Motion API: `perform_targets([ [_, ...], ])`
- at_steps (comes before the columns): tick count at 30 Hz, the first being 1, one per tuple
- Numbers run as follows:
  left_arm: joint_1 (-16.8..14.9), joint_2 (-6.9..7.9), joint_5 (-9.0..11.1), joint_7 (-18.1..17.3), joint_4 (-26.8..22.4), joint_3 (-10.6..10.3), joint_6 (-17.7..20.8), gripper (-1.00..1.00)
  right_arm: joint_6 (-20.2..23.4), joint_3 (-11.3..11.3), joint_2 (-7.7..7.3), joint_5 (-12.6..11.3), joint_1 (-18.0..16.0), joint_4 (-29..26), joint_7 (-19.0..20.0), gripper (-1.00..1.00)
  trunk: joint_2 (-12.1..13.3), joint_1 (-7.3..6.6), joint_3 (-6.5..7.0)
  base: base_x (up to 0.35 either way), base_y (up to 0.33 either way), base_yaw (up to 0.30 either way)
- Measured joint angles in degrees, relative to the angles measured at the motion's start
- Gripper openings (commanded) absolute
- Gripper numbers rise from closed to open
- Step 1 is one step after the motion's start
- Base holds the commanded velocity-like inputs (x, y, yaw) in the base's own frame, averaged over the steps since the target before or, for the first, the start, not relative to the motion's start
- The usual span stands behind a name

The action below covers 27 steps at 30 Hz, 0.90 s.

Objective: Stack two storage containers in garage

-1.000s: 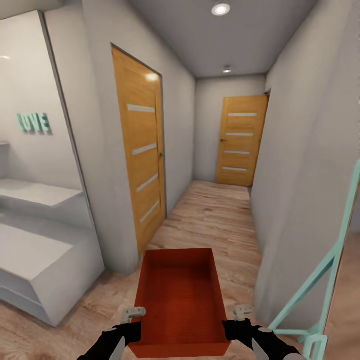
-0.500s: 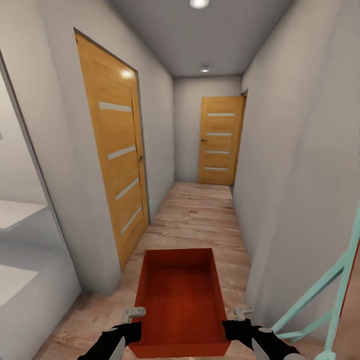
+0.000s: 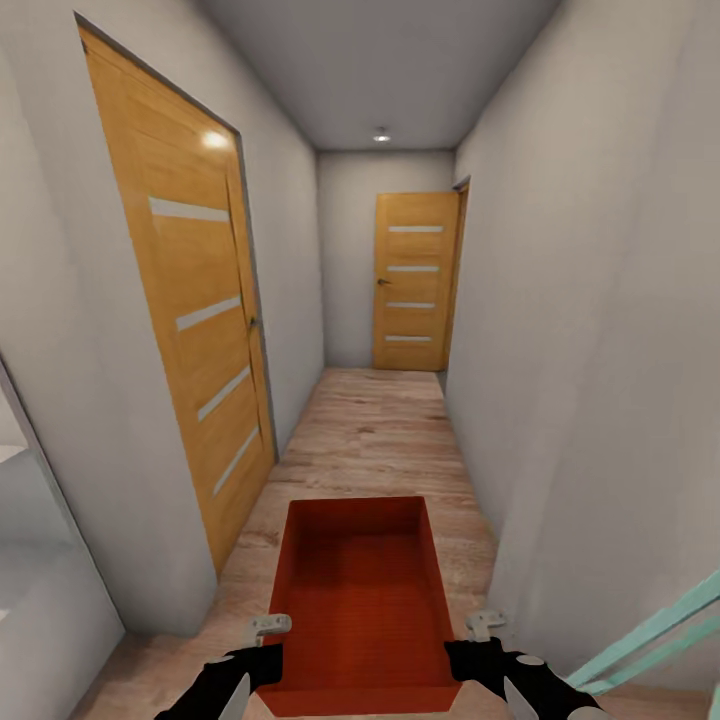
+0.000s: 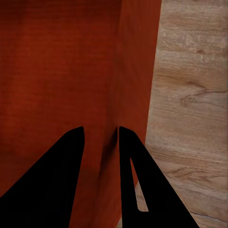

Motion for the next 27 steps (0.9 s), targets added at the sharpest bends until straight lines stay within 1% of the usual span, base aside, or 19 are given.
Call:
perform_targets([
  [7, 0.0, -0.01, 0.0, 0.0, 0.0, 0.0, 0.0, -1.00, 0.0, -0.1, -0.01, 0.1, 0.0, 0.0, 0.0, -1.00, 0.0, 0.00, 0.00, 0.309, 0.177, -0.031],
  [20, 0.0, -0.02, 0.0, 0.0, 0.0, 0.0, 0.0, -1.00, 0.0, -0.1, -0.02, 0.1, 0.0, 0.0, 0.0, -1.00, 0.0, 0.00, 0.00, 0.309, 0.175, -0.258],
  [27, 0.0, -0.01, 0.0, 0.0, 0.0, 0.0, 0.0, -1.00, 0.0, -0.1, 0.00, 0.1, 0.0, 0.0, 0.0, -1.00, 0.0, 0.00, 0.00, 0.309, 0.174, -0.055],
])
